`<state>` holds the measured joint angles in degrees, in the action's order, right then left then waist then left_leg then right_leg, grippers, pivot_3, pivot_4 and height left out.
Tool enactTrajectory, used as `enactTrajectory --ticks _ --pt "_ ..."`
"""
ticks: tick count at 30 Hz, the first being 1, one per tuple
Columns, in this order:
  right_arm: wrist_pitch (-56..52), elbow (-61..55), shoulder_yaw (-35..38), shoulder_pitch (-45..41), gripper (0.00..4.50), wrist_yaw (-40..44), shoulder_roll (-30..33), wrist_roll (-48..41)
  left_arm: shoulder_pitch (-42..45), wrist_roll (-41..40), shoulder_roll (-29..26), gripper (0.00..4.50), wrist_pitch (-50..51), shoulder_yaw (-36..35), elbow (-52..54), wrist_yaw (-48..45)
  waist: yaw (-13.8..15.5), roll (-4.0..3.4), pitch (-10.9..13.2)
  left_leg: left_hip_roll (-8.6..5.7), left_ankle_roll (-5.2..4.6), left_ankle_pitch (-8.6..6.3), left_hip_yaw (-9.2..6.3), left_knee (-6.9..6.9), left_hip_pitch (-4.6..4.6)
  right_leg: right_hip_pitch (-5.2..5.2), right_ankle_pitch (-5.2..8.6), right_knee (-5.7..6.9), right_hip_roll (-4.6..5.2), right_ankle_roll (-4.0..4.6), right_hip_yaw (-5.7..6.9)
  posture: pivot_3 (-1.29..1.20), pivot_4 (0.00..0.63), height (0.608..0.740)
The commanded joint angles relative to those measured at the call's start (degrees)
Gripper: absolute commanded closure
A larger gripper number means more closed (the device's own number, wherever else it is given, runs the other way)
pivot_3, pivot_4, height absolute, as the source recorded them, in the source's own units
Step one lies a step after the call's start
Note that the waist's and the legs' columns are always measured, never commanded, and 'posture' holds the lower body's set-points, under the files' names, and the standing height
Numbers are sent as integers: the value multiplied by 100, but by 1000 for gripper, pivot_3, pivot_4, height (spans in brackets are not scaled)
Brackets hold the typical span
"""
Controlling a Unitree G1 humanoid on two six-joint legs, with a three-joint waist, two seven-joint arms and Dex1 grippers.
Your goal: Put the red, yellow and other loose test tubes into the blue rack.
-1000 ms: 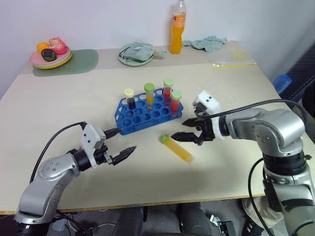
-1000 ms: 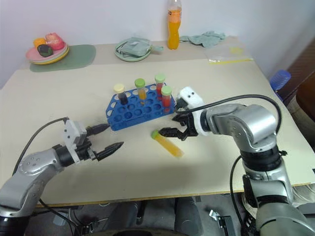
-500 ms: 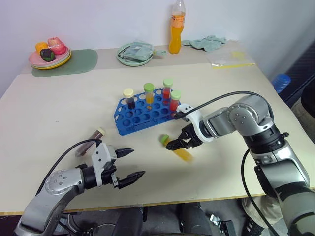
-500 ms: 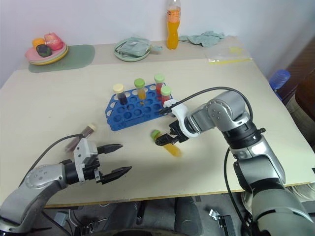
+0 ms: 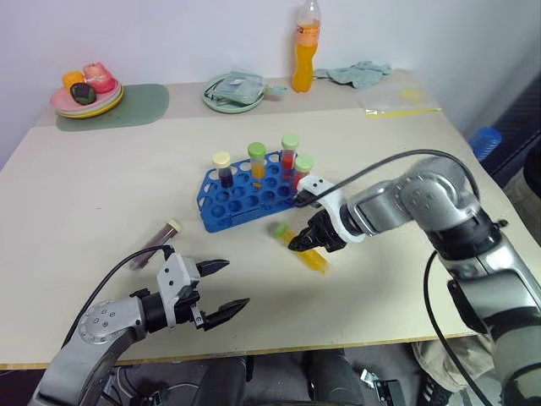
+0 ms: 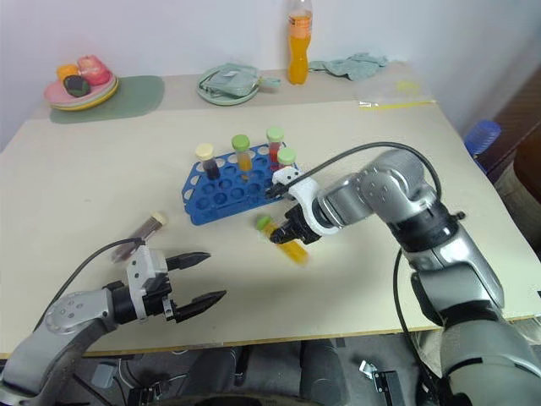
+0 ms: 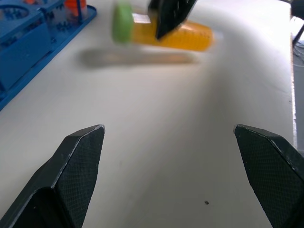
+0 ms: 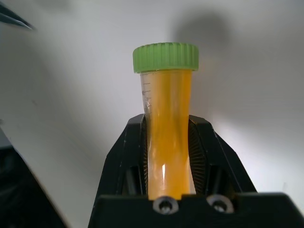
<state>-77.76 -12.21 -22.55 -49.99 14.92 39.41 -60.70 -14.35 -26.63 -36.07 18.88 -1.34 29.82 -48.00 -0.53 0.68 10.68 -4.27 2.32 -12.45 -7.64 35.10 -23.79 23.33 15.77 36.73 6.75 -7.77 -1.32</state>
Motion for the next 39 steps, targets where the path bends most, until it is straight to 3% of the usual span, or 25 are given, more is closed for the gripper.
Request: enactTrajectory --ticks 1,4,9,15,22,39 --pt "2922 -1054 178 768 3811 1213 228 1718 -16 -87 140 0 -109 -241 76 194 -17 0 1 -1 0 0 2 1 -2 -5 0 -7 0 -2 6 0 150 740" --pt "4660 -880 516 1462 3811 1508 -387 2442 164 -39 416 0 -209 -404 -59 555 -46 1 0 2 0 0 8 0 3 -8 -3 -10 -8 -5 5 0 150 740" --pt "6538 304 659 1757 3811 963 -1996 3595 651 -109 1038 0 -240 -697 -424 1251 -44 4 -2 7 3 2 4 0 18 -11 -4 8 -15 -2 -5 0 150 740" --pt "7921 1841 716 1704 3811 582 -3224 4633 898 172 1292 0 -222 -572 -444 1609 -37 4 -2 -1 11 6 -1 0 21 -8 -4 20 -9 -1 -11 0 150 740" --pt "8476 2565 902 1881 3811 625 -3568 4996 922 70 1284 0 56 -541 -87 1815 -48 3 -2 -1 15 9 -3 -2 21 -4 -4 25 -10 0 -13 0 150 740" --pt "8663 3170 1090 1766 3811 585 -3900 5441 906 90 1315 0 -39 -458 -231 1716 -61 2 -2 -2 17 10 -2 -6 32 -8 -3 30 -17 2 -16 0 150 740"
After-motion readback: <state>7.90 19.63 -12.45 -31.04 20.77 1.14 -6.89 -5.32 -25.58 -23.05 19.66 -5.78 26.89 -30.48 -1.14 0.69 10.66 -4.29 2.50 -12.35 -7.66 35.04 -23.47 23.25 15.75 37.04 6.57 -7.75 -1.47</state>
